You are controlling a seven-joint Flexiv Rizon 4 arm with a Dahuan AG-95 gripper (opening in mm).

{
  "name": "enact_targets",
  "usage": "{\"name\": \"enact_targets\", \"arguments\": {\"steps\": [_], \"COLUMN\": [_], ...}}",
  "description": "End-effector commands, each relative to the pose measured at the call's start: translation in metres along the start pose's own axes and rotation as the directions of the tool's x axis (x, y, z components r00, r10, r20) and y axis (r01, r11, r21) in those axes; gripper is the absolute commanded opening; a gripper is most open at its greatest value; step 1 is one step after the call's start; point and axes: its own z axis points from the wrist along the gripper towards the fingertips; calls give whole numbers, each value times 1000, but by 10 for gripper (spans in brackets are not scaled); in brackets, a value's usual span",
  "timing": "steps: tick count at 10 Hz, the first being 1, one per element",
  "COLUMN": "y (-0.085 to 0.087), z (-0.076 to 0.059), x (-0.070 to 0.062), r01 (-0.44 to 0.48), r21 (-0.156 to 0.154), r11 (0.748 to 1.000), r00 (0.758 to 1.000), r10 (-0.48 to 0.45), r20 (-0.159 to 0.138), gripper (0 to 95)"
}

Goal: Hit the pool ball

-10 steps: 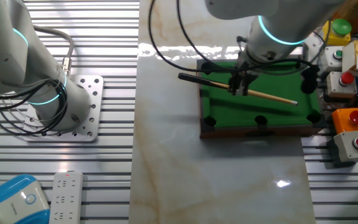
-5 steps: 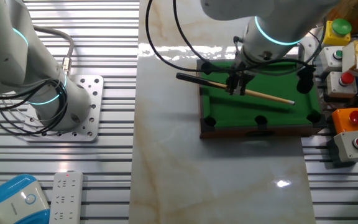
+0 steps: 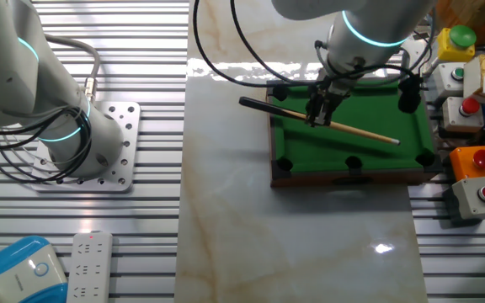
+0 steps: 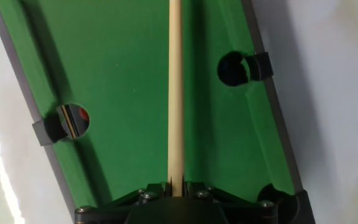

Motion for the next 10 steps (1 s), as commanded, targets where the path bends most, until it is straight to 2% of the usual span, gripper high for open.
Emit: {"name": "enact_targets", "arguments": {"steps": [1,4,5,6,7,10], "y": [0,1,1,1,1,3], "z": [-1,-6,-7,-7,-8,-13], "x": [0,-12,-13,-13,-13,-26], "r01": [1,86,181,221,244,272], "r21": [-6,-8,9,13,12,18], "r11": [1000,996,983,975,970,962], "r00": [1000,996,983,975,969,961], "r10": [-1,-86,-182,-221,-244,-272], "r20": [0,9,21,32,39,55], "gripper": [0,0,0,0,0,0]}}
